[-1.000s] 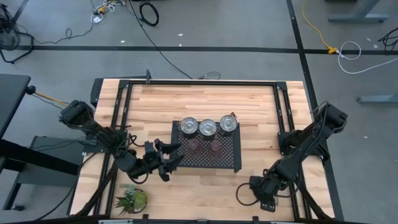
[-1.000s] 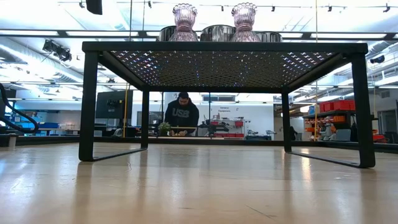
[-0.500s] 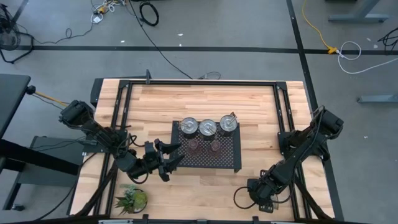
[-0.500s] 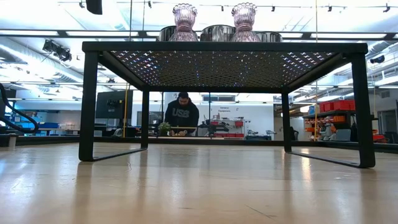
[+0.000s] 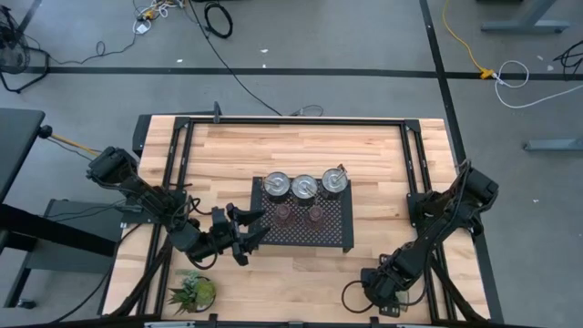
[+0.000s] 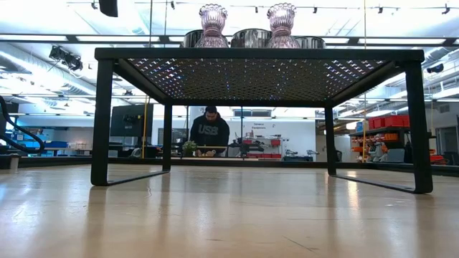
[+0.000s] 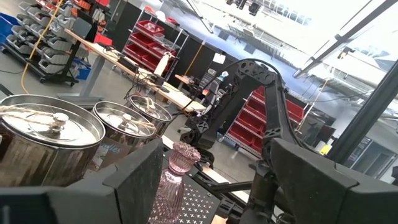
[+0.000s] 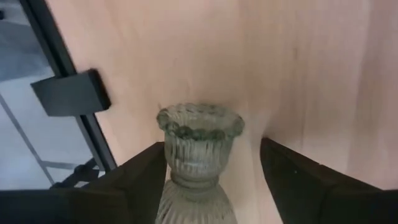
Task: Pick & Place candle stick holders
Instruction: Put the green glass candle holder on the shelf aligned with the other glass candle holders
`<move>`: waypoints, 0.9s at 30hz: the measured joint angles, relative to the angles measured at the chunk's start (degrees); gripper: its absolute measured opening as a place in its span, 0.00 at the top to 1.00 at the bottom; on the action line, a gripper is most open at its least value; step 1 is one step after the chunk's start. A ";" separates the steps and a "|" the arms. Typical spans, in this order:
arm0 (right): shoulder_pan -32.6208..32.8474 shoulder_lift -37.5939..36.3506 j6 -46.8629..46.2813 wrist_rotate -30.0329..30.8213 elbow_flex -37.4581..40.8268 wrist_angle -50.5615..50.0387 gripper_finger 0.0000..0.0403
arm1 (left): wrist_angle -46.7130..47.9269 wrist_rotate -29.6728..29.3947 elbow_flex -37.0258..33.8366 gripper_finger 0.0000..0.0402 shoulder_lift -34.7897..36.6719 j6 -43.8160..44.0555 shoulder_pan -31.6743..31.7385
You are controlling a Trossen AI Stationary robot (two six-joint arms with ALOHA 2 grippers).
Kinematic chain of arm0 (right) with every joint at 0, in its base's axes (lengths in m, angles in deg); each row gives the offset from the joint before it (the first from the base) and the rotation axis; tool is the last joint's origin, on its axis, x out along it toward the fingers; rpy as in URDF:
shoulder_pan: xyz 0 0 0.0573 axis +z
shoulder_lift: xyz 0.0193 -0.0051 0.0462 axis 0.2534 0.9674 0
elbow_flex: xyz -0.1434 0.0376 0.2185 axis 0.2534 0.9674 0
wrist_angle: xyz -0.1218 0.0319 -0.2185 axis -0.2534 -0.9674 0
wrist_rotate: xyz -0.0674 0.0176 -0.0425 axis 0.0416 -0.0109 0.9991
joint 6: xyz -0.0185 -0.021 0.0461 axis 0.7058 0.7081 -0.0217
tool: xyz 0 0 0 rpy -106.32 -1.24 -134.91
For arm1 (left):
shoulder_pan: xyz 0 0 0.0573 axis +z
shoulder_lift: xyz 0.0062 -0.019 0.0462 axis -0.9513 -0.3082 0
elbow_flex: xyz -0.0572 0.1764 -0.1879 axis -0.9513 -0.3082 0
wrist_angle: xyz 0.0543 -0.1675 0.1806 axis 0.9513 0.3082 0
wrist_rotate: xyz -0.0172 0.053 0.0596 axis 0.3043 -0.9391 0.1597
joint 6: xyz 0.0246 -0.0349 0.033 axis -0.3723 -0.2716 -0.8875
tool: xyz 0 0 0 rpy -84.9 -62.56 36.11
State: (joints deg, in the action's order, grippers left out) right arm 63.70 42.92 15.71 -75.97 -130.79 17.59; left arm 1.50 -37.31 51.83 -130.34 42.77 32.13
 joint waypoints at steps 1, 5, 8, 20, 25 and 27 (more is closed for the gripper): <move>0.09 0.29 -0.05 -0.12 -0.08 -0.04 0.37 | -0.02 -0.03 0.00 0.26 0.00 0.00 -0.01; 0.25 1.04 -0.88 -0.12 -0.15 -0.40 0.45 | -0.02 -0.07 0.00 0.26 0.00 0.00 0.00; 0.19 1.02 -0.90 -0.32 -0.06 -0.82 0.59 | -0.02 -0.13 0.00 0.26 0.00 0.00 0.00; -0.43 -3.28 -2.05 -4.06 0.30 0.55 0.72 | -0.02 -0.75 0.00 0.26 0.00 0.02 0.00; -1.01 -11.23 -5.69 0.65 0.28 -2.11 0.72 | -0.01 -0.83 0.00 0.26 0.00 -0.03 0.00; -0.97 -15.45 -7.58 3.26 0.24 -3.61 0.72 | -0.01 -0.94 0.00 0.26 0.00 -0.03 0.00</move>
State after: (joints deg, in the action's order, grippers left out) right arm 62.73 27.47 8.13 -72.71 -130.55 13.99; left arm 1.49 -38.26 51.83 -130.34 42.74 32.13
